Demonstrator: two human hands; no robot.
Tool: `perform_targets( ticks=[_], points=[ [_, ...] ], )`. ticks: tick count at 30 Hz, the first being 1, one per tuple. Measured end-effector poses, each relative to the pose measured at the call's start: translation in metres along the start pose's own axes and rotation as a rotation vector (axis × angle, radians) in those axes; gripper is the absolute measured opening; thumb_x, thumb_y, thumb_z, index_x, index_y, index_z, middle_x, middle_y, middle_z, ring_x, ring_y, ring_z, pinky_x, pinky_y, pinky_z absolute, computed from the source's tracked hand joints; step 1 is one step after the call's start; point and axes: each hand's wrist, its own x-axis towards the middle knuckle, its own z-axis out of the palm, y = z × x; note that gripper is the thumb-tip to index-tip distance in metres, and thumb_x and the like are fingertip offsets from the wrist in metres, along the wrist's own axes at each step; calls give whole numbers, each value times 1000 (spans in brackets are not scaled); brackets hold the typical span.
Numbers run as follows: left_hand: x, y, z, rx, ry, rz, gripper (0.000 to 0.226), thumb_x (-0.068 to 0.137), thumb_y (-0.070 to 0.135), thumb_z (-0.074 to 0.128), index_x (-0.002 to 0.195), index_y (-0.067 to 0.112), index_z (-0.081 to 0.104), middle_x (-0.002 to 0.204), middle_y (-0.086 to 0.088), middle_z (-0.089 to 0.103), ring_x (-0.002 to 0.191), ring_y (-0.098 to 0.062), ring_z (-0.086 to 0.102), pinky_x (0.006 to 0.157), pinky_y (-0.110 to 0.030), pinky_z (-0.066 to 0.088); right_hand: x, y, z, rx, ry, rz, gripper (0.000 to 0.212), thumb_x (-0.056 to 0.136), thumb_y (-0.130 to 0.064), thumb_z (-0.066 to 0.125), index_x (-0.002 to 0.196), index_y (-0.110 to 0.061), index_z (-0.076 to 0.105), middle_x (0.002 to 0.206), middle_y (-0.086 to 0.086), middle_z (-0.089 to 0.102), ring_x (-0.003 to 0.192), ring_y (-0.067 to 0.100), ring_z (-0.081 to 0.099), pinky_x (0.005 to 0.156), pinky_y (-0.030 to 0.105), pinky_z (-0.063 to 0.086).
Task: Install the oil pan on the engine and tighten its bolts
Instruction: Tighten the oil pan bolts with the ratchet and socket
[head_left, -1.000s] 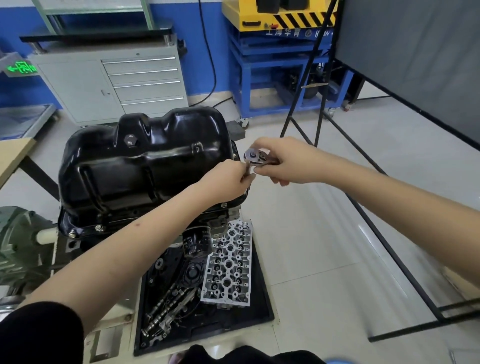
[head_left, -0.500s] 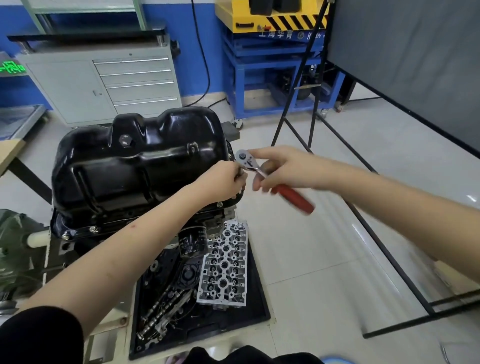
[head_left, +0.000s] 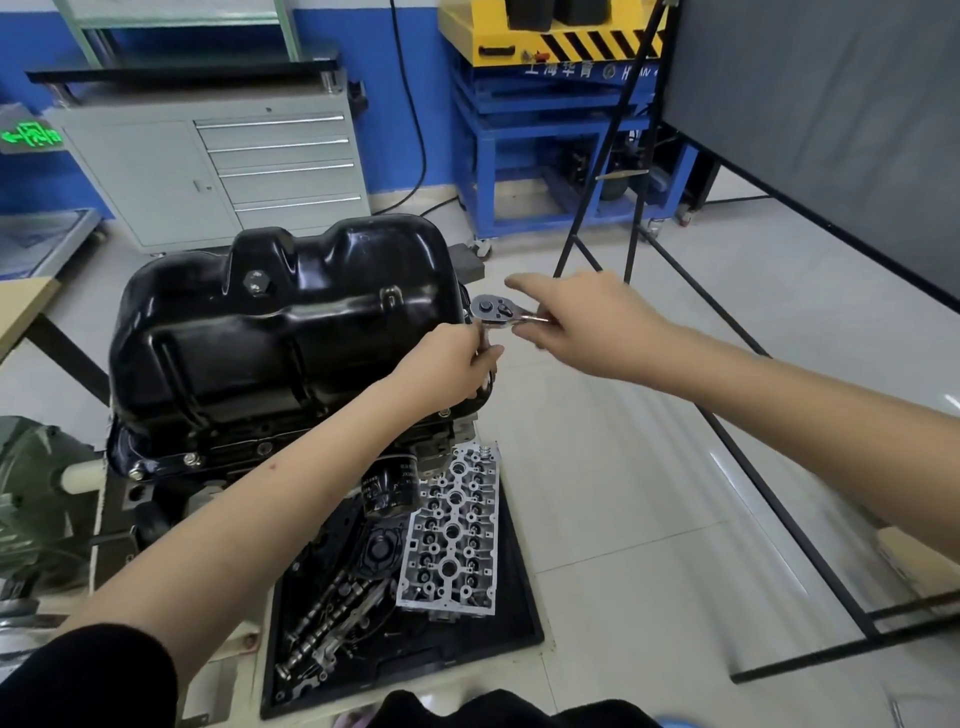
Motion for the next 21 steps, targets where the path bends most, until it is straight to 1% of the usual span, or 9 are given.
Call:
perform_targets(
  ticks=[2, 4, 5, 8, 11, 13, 16, 18, 21],
  points=[
    [2, 3, -1, 21, -5, 3, 36, 95, 23, 42, 60, 16, 43, 63, -4, 60, 69, -26, 64, 70, -34, 50, -11, -12, 1, 536, -84, 217, 35, 94, -21, 48, 128, -18, 43, 85, 10, 66, 74, 23, 64, 63, 26, 48],
    [5, 7, 1, 68, -33, 0, 26, 92, 16, 42, 68, 8, 47, 71, -10, 62, 67, -27, 59, 65, -32, 48, -22, -34, 9, 1289, -124, 505, 17, 95, -10, 45, 109, -19, 45, 61, 7, 51, 40, 10, 50, 39, 18, 42],
    [6, 9, 2, 93, -42, -3, 22, 89, 12, 42, 68, 8, 46, 71, -10, 60, 63, -24, 54, 60, -30, 44, -25, -45, 16, 1552, -94, 600, 12, 96, -7, 43, 101, -18, 45, 58, 4, 44, 33, 6, 42, 35, 15, 37],
    [6, 7, 2, 109, -54, -49, 33, 84, 5, 43, 56, 19, 34, 56, 4, 43, 52, -11, 41, 46, -20, 30, -22, -65, 26, 1807, -53, 633, 13, 96, -3, 39, 96, -13, 46, 55, 1, 39, 32, 5, 36, 35, 14, 33],
    [4, -2, 1, -26, -32, -60, 29, 86, 5, 43, 59, 17, 44, 54, 4, 53, 47, -6, 48, 44, -13, 36, -13, -41, 9, 1560, -290, 463, 17, 94, -1, 40, 86, -13, 48, 54, 1, 41, 33, 6, 39, 35, 15, 35],
    [3, -3, 1, -38, -28, -24, 27, 92, 14, 42, 66, 12, 47, 62, -5, 62, 54, -15, 59, 55, -21, 46, -6, -11, -8, 1038, -393, 225, 19, 94, -3, 44, 88, -18, 54, 59, 2, 51, 42, 7, 47, 43, 20, 42],
    [4, 3, 5, 37, -54, 9, 34, 97, 21, 38, 65, 11, 38, 69, -12, 61, 72, -31, 63, 67, -35, 49, 14, 21, -22, 56, -261, -154, 30, 91, -9, 48, 115, -23, 59, 89, -2, 65, 74, 14, 54, 69, 27, 41],
    [4, 4, 5, 62, -44, 23, 36, 97, 22, 39, 63, 12, 37, 70, -12, 59, 76, -34, 61, 70, -38, 49, 23, 22, -23, -156, -190, -192, 31, 93, -13, 45, 120, -24, 57, 103, 0, 65, 93, 23, 55, 76, 35, 44],
    [4, 1, 4, 40, -30, 10, 35, 96, 23, 41, 64, 11, 41, 79, -19, 66, 74, -34, 63, 74, -43, 51, 20, 5, -12, -252, -51, -94, 31, 95, -24, 41, 124, -19, 50, 104, 8, 64, 94, 31, 57, 55, 31, 34]
  ],
)
